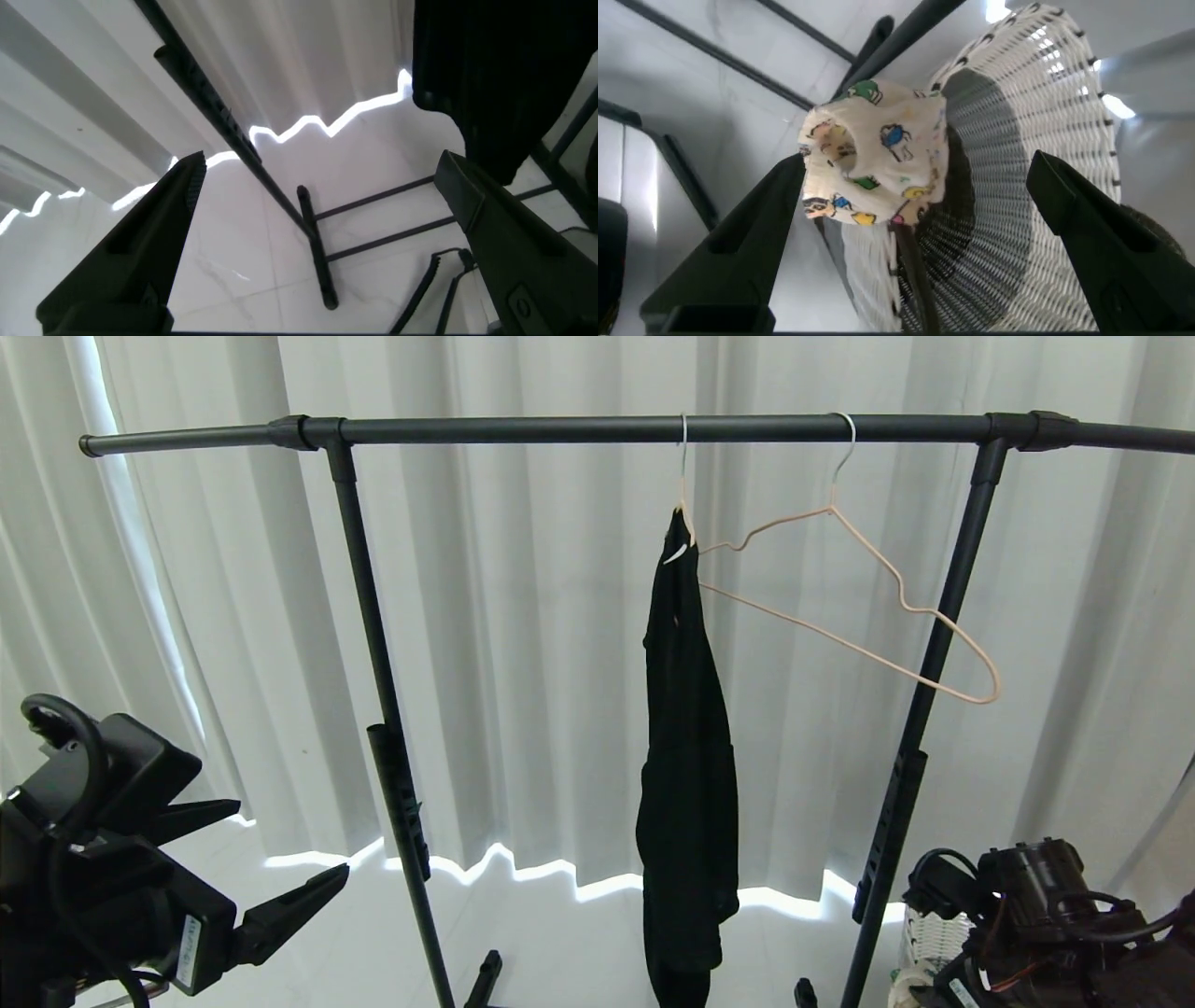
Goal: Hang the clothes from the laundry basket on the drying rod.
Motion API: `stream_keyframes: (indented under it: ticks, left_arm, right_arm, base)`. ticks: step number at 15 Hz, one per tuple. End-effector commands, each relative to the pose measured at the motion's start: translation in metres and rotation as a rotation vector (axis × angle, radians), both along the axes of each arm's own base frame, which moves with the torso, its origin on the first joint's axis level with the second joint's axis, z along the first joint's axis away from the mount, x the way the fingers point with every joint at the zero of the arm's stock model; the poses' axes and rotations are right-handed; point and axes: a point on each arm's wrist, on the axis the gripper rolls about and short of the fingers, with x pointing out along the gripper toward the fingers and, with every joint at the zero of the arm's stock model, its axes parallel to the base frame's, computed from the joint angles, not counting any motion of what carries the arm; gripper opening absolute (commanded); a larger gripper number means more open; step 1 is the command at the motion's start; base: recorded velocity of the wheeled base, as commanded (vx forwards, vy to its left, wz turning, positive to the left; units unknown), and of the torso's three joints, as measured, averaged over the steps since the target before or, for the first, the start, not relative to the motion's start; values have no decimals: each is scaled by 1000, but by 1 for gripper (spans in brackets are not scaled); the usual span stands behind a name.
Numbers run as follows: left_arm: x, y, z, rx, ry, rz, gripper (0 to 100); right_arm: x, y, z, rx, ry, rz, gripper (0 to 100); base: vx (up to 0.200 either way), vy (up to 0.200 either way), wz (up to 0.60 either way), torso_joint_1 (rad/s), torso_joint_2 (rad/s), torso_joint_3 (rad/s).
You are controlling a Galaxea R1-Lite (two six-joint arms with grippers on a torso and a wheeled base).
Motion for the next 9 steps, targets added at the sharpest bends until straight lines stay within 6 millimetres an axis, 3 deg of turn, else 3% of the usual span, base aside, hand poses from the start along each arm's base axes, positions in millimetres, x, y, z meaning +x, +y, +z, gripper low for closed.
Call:
stream_keyframes:
  ticks: [1,9]
  left_arm:
    - [-2,0,-3,22,4,3,100]
    - [-3,1,-3,35,-1,0,100]
  right_arm:
    - [4,0,-23,-63,48,-33,100]
    - [20,-3,-40,-74,20,-100,100]
  base:
    - [0,0,0,0,0,0]
    - [0,0,0,0,0,0]
